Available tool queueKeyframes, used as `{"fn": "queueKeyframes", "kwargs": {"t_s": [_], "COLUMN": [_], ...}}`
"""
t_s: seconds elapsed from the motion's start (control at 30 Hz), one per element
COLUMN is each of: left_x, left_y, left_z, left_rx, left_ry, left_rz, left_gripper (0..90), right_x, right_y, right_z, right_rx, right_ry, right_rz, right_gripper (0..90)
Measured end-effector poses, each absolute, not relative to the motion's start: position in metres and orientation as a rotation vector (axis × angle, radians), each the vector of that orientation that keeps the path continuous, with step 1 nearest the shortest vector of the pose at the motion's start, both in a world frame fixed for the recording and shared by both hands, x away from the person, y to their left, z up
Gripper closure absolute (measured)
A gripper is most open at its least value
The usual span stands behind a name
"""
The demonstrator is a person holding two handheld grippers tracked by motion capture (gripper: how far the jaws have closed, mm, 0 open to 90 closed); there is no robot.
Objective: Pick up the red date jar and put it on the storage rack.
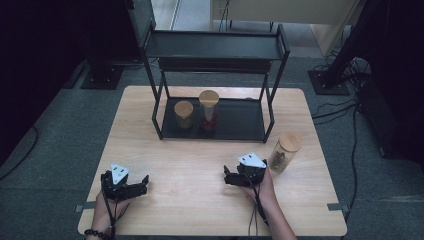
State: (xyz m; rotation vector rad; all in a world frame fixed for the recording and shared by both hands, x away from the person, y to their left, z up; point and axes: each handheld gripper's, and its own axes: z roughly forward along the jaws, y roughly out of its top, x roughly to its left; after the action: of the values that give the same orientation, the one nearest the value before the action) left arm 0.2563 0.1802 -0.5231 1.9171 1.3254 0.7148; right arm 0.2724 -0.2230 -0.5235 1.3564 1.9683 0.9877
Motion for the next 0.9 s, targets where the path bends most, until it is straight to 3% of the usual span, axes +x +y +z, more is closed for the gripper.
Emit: {"fn": "queueKeyframes", "kwargs": {"t_s": [0.9], "left_x": [0.256], "left_y": [0.180], "left_z": [-0.523], "left_rx": [1.921], "left_ry": [1.325], "left_rz": [0.724], "left_gripper": [0.2], "right_x": [0.233], "right_y": [-0.258], "right_z": [-0.524], "right_rx": [1.369], "right_ry": [1.939], "right_rz": [0.949], "right_gripper": [0.3]}}
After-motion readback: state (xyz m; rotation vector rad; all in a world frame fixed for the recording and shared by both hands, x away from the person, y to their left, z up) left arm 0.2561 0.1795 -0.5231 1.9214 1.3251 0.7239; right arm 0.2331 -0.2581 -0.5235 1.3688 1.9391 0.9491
